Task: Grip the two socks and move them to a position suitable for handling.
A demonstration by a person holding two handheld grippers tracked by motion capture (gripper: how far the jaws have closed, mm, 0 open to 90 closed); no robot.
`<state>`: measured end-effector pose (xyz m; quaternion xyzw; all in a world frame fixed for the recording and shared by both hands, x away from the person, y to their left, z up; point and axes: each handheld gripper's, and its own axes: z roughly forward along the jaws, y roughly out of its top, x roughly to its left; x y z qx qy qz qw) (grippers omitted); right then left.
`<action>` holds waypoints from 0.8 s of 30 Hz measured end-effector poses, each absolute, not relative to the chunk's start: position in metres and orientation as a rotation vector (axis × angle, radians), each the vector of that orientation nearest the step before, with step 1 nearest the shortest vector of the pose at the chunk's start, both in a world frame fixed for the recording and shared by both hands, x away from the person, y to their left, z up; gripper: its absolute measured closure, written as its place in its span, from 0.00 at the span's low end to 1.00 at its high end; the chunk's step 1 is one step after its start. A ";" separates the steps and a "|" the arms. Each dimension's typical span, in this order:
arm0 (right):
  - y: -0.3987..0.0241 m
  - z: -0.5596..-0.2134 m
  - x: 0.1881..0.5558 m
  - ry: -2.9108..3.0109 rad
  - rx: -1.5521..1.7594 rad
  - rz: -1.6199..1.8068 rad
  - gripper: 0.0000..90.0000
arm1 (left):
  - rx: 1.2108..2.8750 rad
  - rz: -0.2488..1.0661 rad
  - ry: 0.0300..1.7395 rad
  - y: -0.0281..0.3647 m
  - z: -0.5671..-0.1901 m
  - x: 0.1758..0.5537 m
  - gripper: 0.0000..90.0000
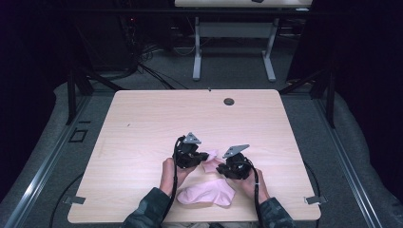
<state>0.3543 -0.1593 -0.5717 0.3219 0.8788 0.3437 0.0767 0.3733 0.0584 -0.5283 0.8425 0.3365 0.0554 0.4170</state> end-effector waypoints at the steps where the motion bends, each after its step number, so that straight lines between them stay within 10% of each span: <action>1: -0.160 -0.572 0.354 2.629 0.957 1.042 0.94 | 2.115 0.143 0.849 0.061 -0.527 0.374 0.99; 17: -0.186 -0.570 0.352 2.577 0.939 0.975 0.96 | 2.068 0.058 1.092 0.112 -0.557 0.373 0.98; 24: -0.187 -0.553 0.345 2.544 0.866 1.030 0.72 | 2.068 0.164 1.093 0.121 -0.551 0.366 0.65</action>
